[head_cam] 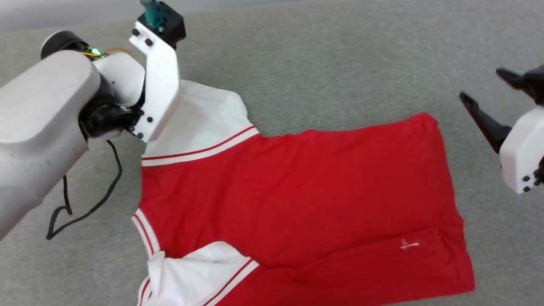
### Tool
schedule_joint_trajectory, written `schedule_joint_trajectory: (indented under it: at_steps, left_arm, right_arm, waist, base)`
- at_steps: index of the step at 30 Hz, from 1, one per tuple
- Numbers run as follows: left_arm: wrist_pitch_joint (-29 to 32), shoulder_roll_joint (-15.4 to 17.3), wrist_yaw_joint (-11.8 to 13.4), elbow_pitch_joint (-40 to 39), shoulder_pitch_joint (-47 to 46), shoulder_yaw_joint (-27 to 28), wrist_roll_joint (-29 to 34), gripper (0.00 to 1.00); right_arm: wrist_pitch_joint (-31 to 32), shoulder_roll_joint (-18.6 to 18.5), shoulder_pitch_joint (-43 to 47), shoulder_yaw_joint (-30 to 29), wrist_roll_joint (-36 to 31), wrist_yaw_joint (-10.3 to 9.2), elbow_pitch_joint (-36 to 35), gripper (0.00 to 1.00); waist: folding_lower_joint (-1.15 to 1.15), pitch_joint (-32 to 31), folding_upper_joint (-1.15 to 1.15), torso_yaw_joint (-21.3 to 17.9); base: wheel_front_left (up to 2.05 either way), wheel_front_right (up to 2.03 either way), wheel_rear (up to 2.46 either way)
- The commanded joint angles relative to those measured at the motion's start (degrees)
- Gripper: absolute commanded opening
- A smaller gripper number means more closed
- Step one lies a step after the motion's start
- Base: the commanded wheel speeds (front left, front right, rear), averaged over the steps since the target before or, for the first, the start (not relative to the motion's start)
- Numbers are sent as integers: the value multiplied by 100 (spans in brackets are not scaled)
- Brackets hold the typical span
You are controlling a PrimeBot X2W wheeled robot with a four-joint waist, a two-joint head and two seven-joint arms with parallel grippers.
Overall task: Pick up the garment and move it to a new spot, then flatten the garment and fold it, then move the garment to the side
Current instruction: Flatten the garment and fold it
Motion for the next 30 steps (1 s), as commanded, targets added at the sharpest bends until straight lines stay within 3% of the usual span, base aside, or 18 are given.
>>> schedule_joint_trajectory:
  at_steps: [1,8,12,19,30]
  left_arm:
    - [-92,13,2,-89,103,-20,-10,0]
    - [-335,-42,1,-479,86,-116,107,0]
    - [-404,-128,1,-636,-6,-149,201,0]
    - [-525,-176,1,-857,-189,-176,298,0]
    - [-734,-92,1,-841,-268,-192,297,0]
  right_arm:
    - [393,-209,-234,231,318,-4,117,100]
    - [2291,-943,-1271,1584,1310,-4,702,100]
    - [2898,-852,-1771,2086,1606,-4,1079,100]
    - [3242,-832,-2219,2560,1853,-4,1857,100]
    - [2902,-503,-1771,3185,2281,-3,2650,100]
  waist:
    - [0,-73,0,150]
    - [0,58,0,495]
    - [0,204,0,685]
    - [0,496,0,971]
    - [0,719,0,1050]
  base:
    - [0,0,0]
    - [0,0,0]
    - [0,0,0]
    - [0,0,0]
    - [0,0,0]
